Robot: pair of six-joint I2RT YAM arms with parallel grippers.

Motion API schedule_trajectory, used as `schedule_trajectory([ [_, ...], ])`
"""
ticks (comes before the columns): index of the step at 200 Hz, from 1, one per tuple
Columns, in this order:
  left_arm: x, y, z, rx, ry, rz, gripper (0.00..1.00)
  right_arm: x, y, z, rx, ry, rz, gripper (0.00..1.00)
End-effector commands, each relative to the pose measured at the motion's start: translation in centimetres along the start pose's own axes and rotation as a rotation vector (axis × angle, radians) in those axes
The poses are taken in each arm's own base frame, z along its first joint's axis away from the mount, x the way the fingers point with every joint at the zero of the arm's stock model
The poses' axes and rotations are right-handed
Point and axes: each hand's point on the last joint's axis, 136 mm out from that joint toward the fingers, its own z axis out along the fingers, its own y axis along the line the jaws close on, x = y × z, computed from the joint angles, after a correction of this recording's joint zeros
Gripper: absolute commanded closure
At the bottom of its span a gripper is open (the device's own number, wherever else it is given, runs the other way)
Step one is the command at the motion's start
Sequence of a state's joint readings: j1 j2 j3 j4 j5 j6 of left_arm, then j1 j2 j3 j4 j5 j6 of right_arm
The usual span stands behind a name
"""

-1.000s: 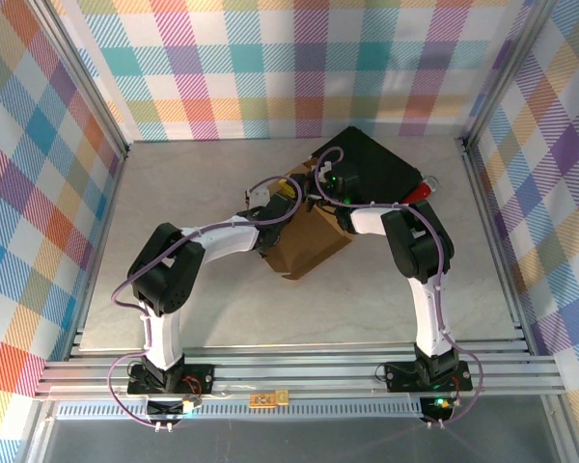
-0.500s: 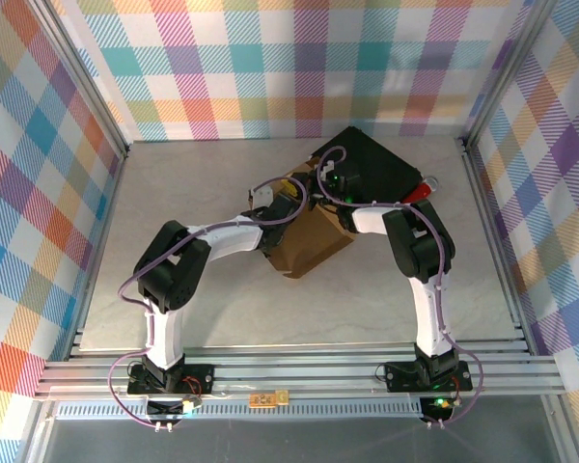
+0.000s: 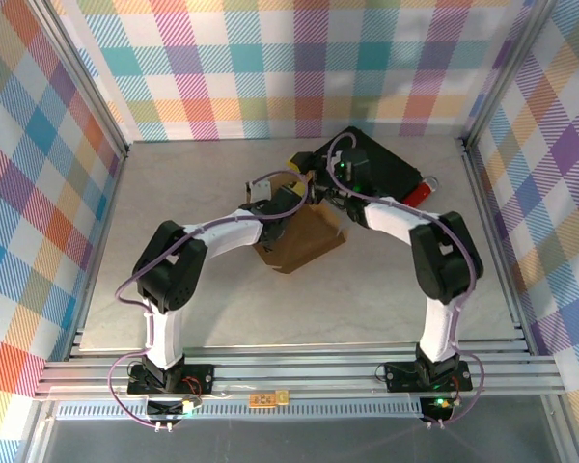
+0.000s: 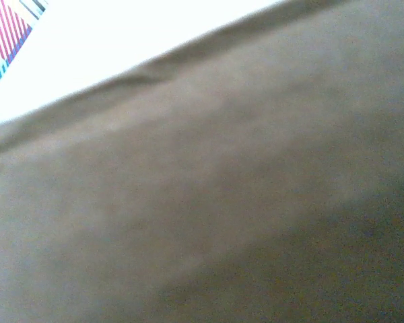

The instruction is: Fold the paper box

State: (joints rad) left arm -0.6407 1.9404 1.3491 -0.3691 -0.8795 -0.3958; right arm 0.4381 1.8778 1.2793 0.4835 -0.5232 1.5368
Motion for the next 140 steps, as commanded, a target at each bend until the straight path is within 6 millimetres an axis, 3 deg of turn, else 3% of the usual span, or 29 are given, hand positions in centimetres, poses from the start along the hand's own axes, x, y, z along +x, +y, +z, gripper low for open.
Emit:
schedule_trajectory([
  [1,-2.9,3.4,-1.3,0.009,0.001,0.041,1.0,-1.1,4.2,-3.7,0.026,-0.097,-0.087,0.22],
  [27,-4.6,5.5,-2.0,0.08,0.038,0.0,1.0,-2.5,7.5,-7.6,0.023,-0.192,-0.112,0.2],
  [47,-5.8,5.0,-3.1,0.242,0.067,-0.029,1.0,-3.2,9.6,-10.4,0.062,-0.26,-0.14,0.22],
  [76,-7.4,4.2,-5.2,0.419,0.119,-0.034,1.0,-3.4,10.8,-13.7,0.191,-0.33,-0.175,0.27],
  [96,-7.8,3.4,-6.5,0.516,0.172,-0.013,1.0,-3.1,11.5,-14.5,0.25,-0.329,-0.195,0.33],
  [120,-7.9,3.0,-7.7,0.569,0.237,-0.009,1.0,-2.3,11.8,-14.1,0.295,-0.282,-0.146,0.49],
  [140,-8.3,3.1,-8.4,0.584,0.249,-0.018,1.0,-1.6,11.6,-13.8,0.372,-0.28,-0.159,0.5],
])
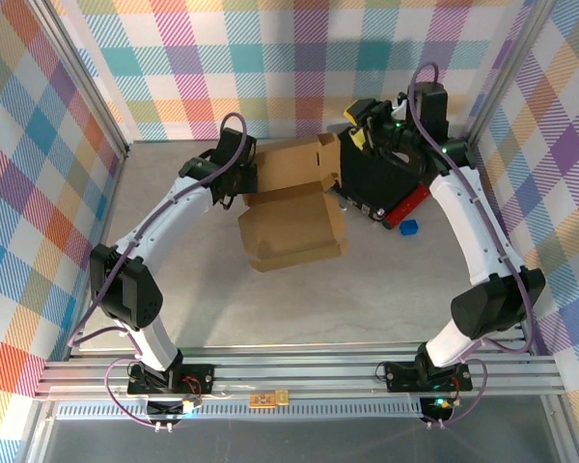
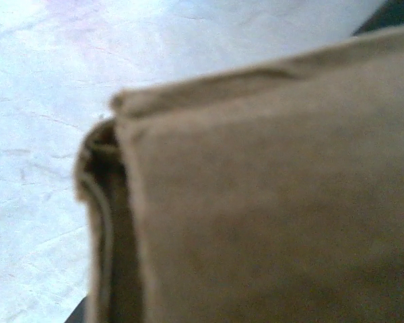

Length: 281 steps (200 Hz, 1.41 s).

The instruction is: Fold the paper box

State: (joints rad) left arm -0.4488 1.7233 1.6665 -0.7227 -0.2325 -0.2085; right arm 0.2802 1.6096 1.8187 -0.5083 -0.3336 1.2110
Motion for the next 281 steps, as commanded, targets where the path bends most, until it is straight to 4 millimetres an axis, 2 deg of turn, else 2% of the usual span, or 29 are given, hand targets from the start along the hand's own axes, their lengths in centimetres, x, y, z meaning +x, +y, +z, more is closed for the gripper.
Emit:
schedule_trajectory([
  [1,1.4,-0.9,-0.9,0.069,0.098,0.01,1.0,1.7,-3.0,0.6,0.182,0.051,-0.005,0.5],
  [22,1.1,-1.2,-1.2,0.081,0.105,0.013,1.0,1.8,-3.5,1.2,0.225,0.062,0.005,0.5],
  [52,1.1,-1.6,-1.2,0.077,0.121,0.029,1.0,2.5,-2.9,2.6,0.231,0.095,-0.023,0.5],
  [84,1.1,-1.5,-1.1,0.065,0.127,0.031,1.0,2.9,-4.7,3.8,0.305,0.114,-0.021,0.5],
  [121,1.2,-1.7,-1.4,0.064,0.127,0.044,1.0,2.4,-5.9,5.4,0.332,0.111,-0.075,0.47],
  [161,1.6,-2.6,-1.4,0.063,0.133,0.085,1.0,3.0,-5.0,7.2,0.297,0.154,-0.075,0.48],
  [198,1.5,-2.8,-1.6,0.059,0.126,0.094,1.0,3.5,-5.1,7.8,0.3,0.179,-0.065,0.49],
  [233,1.4,-2.9,-1.7,0.062,0.129,0.077,1.0,3.8,-4.8,7.6,0.286,0.188,-0.05,0.72],
  [256,1.3,-2.9,-1.8,0.06,0.126,0.064,1.0,3.7,-4.6,7.3,0.284,0.179,-0.049,0.8],
  [265,1.2,-2.8,-1.8,0.056,0.126,0.059,1.0,3.6,-4.4,7.2,0.282,0.175,-0.051,0.79],
  [281,1.1,-2.6,-2.0,0.044,0.127,0.059,1.0,3.1,-4.2,6.4,0.281,0.157,-0.067,0.64],
])
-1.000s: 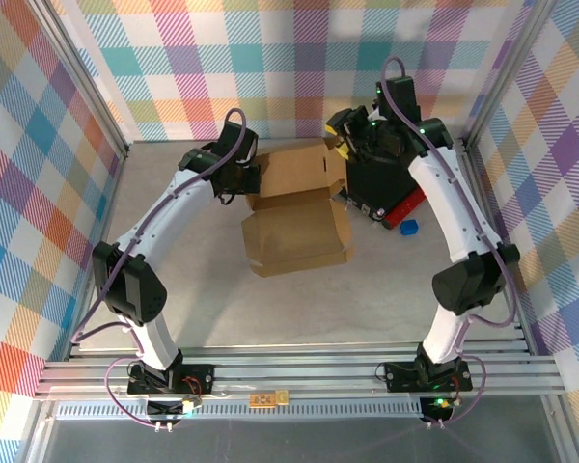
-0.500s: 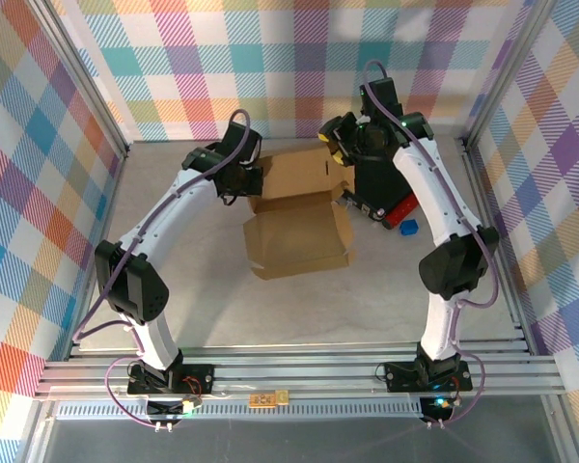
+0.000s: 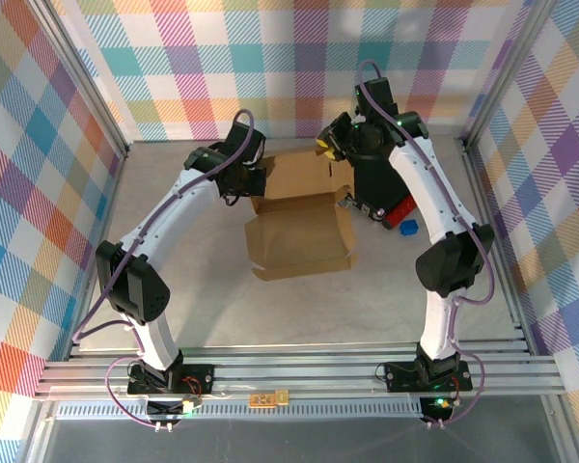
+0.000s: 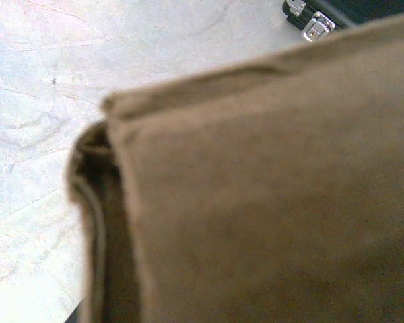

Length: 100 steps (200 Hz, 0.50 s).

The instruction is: Fold the paper box

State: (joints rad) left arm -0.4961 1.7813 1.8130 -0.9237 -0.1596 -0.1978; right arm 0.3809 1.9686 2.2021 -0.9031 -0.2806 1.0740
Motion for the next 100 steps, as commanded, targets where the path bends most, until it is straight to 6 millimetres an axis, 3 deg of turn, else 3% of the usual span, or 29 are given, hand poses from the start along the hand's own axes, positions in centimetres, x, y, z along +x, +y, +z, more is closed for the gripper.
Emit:
schedule_trajectory([
  [1,-0.5,0.2,-0.6,-0.02,-0.002,-0.013,1.0,0.1,1.4,-2.2,-0.038,-0.02,-0.03,0.63],
  [21,-0.5,0.7,-0.9,-0.047,0.009,-0.012,1.0,-0.3,1.5,-4.5,-0.046,-0.081,-0.095,0.5],
  [46,-0.5,1.0,-1.3,-0.067,0.019,-0.006,1.0,0.9,0.2,-6.7,-0.058,-0.116,-0.2,0.52],
  [81,-0.7,1.2,-1.5,-0.084,0.032,-0.005,1.0,4.3,-5.4,-5.6,0.022,-0.068,-0.225,0.63],
  [100,-0.8,1.2,-1.6,-0.083,0.038,-0.004,1.0,5.1,-6.8,-4.3,0.062,-0.051,-0.265,0.65],
])
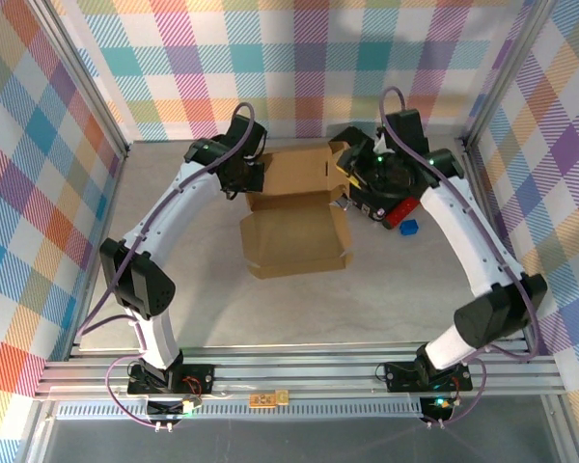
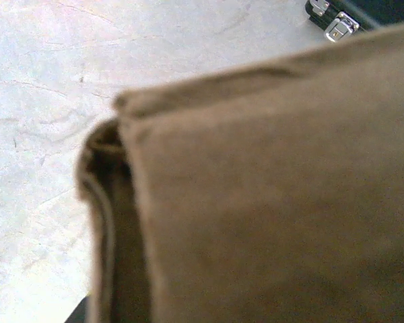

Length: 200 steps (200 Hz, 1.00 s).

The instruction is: Fold the paper box

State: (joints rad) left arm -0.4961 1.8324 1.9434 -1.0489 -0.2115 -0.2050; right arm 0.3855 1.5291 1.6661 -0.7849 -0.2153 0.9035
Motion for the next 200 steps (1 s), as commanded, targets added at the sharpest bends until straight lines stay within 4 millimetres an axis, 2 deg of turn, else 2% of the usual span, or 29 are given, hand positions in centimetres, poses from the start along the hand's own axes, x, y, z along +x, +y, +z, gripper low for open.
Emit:
schedule_trajectory([
  [1,-0.1,0.3,-0.6,-0.02,0.013,-0.005,1.0,1.0,-1.5,2.7,0.045,0.016,-0.089,0.65],
  [31,-0.3,0.3,-0.8,-0.022,0.021,-0.004,1.0,1.3,-2.4,5.3,0.116,0.034,-0.152,0.66],
  [61,-0.2,0.4,-0.9,-0.026,0.03,-0.004,1.0,-0.1,-4.0,7.0,0.204,-0.006,-0.205,0.61],
  [110,-0.1,0.6,-1.2,-0.036,0.03,-0.006,1.0,-0.5,-6.1,7.9,0.303,-0.01,-0.239,0.54],
  [152,0.0,0.7,-1.3,-0.037,0.032,-0.005,1.0,-0.1,-6.4,9.0,0.292,0.018,-0.224,0.53],
  [161,-0.1,0.6,-1.3,-0.034,0.033,-0.003,1.0,-0.1,-6.2,9.2,0.283,0.018,-0.222,0.56],
  [188,-0.1,0.6,-1.3,-0.033,0.032,-0.005,1.0,-0.3,-5.1,9.3,0.244,0.02,-0.22,0.77],
  [200,-0.1,0.5,-1.2,-0.032,0.034,-0.008,1.0,-0.1,-4.8,9.3,0.231,0.03,-0.218,0.81],
])
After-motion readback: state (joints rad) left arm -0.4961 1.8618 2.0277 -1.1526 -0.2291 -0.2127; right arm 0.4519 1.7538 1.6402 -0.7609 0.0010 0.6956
